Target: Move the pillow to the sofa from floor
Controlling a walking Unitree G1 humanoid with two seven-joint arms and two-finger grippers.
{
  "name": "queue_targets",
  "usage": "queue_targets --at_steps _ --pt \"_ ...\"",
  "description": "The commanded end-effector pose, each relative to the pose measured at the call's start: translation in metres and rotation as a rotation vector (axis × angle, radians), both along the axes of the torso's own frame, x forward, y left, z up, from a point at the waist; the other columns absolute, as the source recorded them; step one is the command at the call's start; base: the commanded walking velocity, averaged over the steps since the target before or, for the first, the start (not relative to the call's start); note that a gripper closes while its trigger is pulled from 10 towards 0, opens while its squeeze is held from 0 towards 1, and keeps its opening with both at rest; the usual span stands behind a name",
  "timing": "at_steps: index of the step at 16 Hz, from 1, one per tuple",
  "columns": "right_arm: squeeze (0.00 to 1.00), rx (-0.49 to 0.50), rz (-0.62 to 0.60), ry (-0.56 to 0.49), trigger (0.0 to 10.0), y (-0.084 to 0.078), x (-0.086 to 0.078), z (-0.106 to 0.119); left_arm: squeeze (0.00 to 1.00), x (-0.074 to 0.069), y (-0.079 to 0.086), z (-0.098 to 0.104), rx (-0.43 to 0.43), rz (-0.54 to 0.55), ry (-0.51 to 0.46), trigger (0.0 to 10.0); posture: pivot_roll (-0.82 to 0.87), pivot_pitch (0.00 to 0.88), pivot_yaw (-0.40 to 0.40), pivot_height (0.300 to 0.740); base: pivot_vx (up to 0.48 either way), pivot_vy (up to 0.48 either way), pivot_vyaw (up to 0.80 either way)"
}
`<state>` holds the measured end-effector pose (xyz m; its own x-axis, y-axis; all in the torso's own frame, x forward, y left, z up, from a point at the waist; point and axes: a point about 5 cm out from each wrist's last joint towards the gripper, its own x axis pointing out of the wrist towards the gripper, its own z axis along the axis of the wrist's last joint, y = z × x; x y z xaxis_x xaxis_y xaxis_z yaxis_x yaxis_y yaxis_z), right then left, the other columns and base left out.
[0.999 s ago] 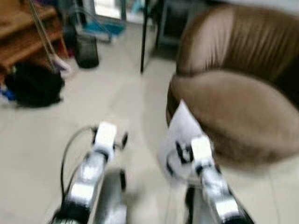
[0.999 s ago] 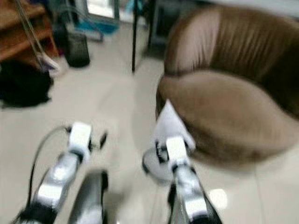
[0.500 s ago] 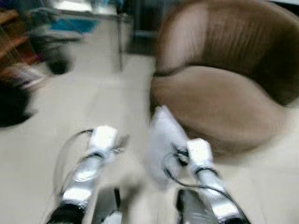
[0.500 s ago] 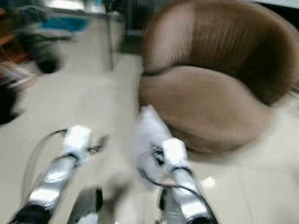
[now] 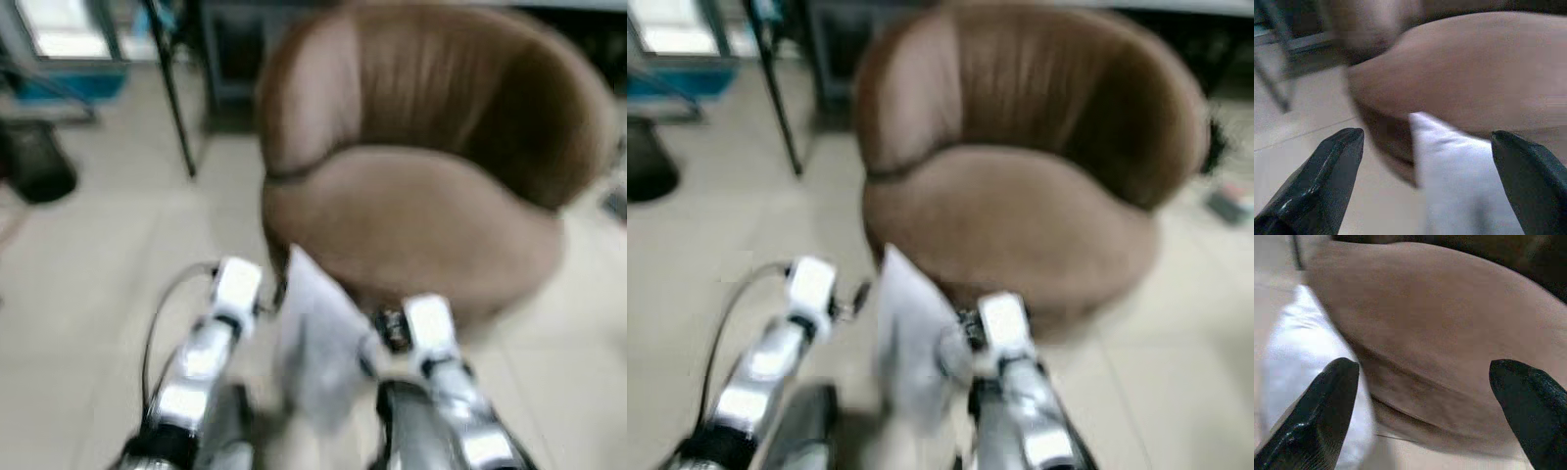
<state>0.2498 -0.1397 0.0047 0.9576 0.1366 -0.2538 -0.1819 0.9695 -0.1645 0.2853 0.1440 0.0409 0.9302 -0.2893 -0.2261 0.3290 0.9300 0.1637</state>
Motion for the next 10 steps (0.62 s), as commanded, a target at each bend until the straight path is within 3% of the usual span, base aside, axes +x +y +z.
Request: queue_targets --at_steps 1,9,10 --pt "0.0 0.015 0.009 -0.013 10.0 0.007 0.004 0.004 0.0 -0.003 0.009 -0.003 0.022 0.02 0.008 10.0 0.06 0.047 -0.034 0.55 0.0 0.0 0.0" --pt "0.0 0.001 0.014 -0.007 10.0 0.009 0.006 0.004 0.0 -0.003 0.012 -0.004 0.025 0.032 0.013 10.0 0.06 0.055 -0.037 0.55 0.0 0.0 0.0" --pt "0.0 -0.028 0.027 -0.003 10.0 0.009 0.016 0.008 0.0 -0.003 0.012 -0.004 0.021 0.038 0.015 10.0 0.06 0.06 -0.044 0.55 0.0 0.0 0.0"
